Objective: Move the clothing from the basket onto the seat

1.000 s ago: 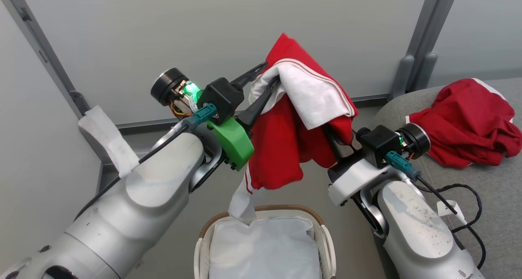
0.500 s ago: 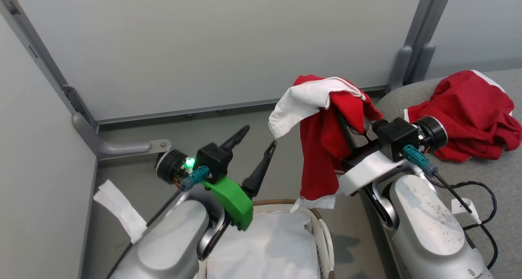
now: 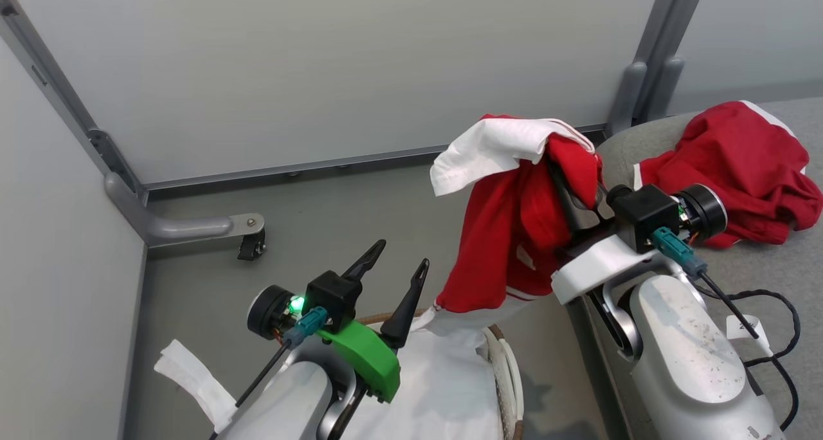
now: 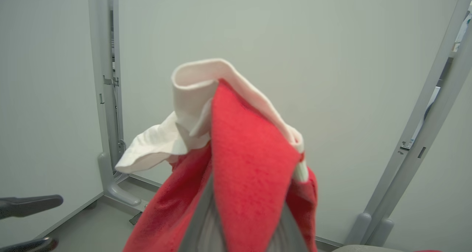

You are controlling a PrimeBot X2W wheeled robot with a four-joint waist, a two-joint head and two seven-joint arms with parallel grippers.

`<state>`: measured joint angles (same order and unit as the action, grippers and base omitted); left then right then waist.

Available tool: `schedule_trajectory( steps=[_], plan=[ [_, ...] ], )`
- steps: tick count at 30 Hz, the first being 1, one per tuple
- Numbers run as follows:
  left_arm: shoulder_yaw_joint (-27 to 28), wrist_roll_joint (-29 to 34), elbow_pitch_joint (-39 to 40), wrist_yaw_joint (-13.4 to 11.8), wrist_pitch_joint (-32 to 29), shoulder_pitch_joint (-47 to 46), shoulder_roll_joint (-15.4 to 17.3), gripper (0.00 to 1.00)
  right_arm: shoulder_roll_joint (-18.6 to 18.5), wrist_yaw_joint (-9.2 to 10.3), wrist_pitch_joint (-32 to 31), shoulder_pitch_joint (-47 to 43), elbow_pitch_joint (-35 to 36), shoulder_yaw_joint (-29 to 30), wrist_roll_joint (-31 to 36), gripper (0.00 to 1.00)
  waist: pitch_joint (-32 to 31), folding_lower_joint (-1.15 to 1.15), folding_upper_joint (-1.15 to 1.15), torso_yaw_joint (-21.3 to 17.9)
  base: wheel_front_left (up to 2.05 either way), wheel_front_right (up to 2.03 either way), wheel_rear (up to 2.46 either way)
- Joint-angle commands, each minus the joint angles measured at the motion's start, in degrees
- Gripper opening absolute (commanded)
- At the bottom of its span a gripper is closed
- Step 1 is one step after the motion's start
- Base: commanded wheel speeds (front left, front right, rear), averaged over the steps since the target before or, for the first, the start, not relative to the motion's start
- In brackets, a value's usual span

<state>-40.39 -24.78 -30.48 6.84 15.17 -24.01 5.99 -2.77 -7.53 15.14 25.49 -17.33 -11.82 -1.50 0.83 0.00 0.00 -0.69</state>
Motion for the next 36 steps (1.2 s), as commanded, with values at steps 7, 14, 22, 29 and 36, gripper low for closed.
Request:
schedule_trajectory(
  steps=[7, 14, 22, 29, 36],
  plan=[
    [2.97, 2.51, 1.91, 0.61, -0.04, 2.31, -1.37, 1.0, -0.19, 0.08, 0.01, -0.98, -0.05, 2.68, 1.33, 0.0, 0.54, 0.0, 0.0, -4.94, 0.0, 0.0, 0.0],
    [4.01, 3.68, 3.06, 0.68, -0.04, 2.87, -2.39, 1.0, -0.22, 0.08, 0.01, -1.21, 0.31, 5.43, 3.07, 0.0, 1.97, 0.0, 0.0, -11.43, 0.0, 0.0, 0.0],
    [2.79, 4.31, 3.31, 0.69, -0.04, 1.32, -2.66, 1.0, -0.2, 0.08, 0.01, -0.25, 1.25, 7.94, 4.23, 0.0, 4.77, 0.0, 0.0, -17.63, 0.0, 0.0, 0.0],
    [1.34, 4.38, 3.16, 0.7, -0.04, -0.25, -2.75, 1.0, -0.18, 0.08, 0.01, 0.62, 1.63, 9.81, 4.29, 0.0, 7.49, 0.0, 0.0, -19.52, 0.0, 0.0, 0.0],
    [-0.1, 4.37, 3.73, 0.7, -0.04, -2.46, -2.35, 1.0, -1.94, 0.08, 0.01, 5.9, 1.31, 12.28, 4.97, 0.0, 11.37, 0.0, 0.0, -18.13, 0.0, 0.0, 0.0]
  ],
)
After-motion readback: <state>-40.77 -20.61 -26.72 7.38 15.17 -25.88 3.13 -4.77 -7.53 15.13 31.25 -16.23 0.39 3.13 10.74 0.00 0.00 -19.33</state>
